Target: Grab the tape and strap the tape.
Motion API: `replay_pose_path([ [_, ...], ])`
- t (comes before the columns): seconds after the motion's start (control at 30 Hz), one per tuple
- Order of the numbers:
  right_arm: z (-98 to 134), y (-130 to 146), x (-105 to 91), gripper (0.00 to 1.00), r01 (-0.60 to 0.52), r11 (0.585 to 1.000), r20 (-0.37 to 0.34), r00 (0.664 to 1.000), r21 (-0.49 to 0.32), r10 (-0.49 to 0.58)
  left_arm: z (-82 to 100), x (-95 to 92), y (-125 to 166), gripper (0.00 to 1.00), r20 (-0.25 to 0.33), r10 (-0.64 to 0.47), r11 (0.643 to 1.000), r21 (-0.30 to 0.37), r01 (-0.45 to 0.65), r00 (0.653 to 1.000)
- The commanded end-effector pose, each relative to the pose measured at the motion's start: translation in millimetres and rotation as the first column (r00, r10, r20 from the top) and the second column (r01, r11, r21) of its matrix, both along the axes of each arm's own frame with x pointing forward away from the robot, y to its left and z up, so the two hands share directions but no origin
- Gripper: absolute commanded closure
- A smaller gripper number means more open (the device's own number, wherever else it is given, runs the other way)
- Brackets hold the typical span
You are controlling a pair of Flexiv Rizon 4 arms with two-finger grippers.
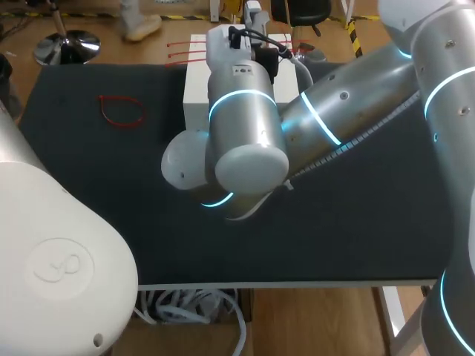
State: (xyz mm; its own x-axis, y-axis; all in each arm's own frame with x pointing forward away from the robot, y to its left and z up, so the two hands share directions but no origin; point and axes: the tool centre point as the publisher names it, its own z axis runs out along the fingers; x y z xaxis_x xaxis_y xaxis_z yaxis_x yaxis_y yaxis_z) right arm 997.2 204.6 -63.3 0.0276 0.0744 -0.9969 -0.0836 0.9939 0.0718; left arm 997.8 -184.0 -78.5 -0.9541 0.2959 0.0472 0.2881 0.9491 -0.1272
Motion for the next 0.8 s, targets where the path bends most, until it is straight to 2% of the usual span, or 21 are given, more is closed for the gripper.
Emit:
replay_pose_path([
  [0.03,2.1,-1.7,-1.9,1.0,0.001,1.0,-0.007,1.0,-0.001,-0.001,1.0,-0.6,0.4,1.0,0.0,-0.001,1.0,0.002,0.001,1.0],
  [0.17,0.9,-3.8,-3.7,0.95,0.004,1.0,-0.01,1.0,0.002,-0.004,1.0,-0.6,0.4,1.0,0.0,-0.001,1.0,0.002,0.001,1.0],
  [0.23,0.7,-5.4,-4.9,0.87,0.006,1.0,-0.011,1.0,0.003,-0.006,1.0,-0.6,0.4,1.0,0.0,-0.001,1.0,0.002,0.001,1.0],
  [0.3,0.8,-6.6,-5.6,0.89,0.007,1.0,-0.011,1.0,0.002,-0.007,1.0,-0.6,0.4,1.0,0.0,-0.001,1.0,0.002,0.001,1.0],
  [0.4,1.9,-8.1,-6.7,0.86,0.007,1.0,-0.008,1.0,0.005,-0.007,1.0,-0.6,0.4,1.0,0.0,-0.001,1.0,0.002,0.001,1.0],
  [0.47,2.7,-8.4,-7.2,0.8,0.005,1.0,-0.005,1.0,0.008,-0.005,1.0,-0.6,0.4,1.0,0.0,-0.001,1.0,0.002,0.001,1.0],
  [0.57,3.7,-8.1,-8.3,0.83,-0.003,1.0,-0.005,1.0,0.009,0.003,1.0,-0.6,0.4,1.0,0.0,-0.001,1.0,0.002,0.001,1.0],
  [0.8,5.7,-0.3,-14.5,0.82,-0.058,0.998,-0.016,0.998,0.01,0.059,1.0,-0.6,0.4,1.0,0.0,-0.001,1.0,0.002,0.001,1.0],
])
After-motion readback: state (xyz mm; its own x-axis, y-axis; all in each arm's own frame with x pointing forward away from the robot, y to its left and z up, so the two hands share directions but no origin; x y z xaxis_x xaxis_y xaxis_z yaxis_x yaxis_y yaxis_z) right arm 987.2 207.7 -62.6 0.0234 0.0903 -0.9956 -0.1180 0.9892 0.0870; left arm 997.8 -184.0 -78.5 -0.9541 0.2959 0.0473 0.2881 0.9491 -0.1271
